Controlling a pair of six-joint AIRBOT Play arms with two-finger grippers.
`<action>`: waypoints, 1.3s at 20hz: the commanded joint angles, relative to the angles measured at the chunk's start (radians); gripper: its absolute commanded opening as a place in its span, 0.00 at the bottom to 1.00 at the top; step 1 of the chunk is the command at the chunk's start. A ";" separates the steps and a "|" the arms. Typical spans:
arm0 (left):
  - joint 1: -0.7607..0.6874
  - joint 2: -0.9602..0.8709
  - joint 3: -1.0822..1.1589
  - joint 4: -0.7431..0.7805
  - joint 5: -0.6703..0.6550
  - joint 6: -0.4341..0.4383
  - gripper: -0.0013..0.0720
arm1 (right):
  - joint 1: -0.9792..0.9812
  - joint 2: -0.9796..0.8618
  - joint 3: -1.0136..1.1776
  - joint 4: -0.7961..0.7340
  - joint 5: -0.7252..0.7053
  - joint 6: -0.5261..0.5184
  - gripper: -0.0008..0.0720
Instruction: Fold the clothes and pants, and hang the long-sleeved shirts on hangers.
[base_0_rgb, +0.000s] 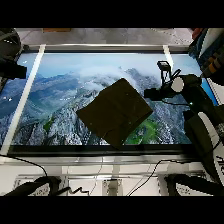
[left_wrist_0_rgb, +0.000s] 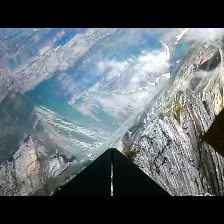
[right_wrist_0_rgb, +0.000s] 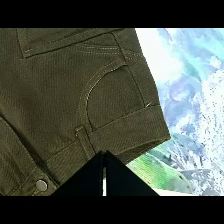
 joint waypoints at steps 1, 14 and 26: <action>0.001 0.001 0.000 0.000 0.000 0.000 0.06 | 0.001 0.000 0.001 0.000 0.000 0.000 0.08; 0.001 0.001 0.000 0.000 0.000 0.000 0.06 | 0.001 0.000 0.002 0.000 -0.054 -0.001 0.08; 0.000 -0.016 0.000 -0.005 0.029 -0.042 0.06 | 0.001 0.482 -0.220 0.010 0.198 -0.114 0.08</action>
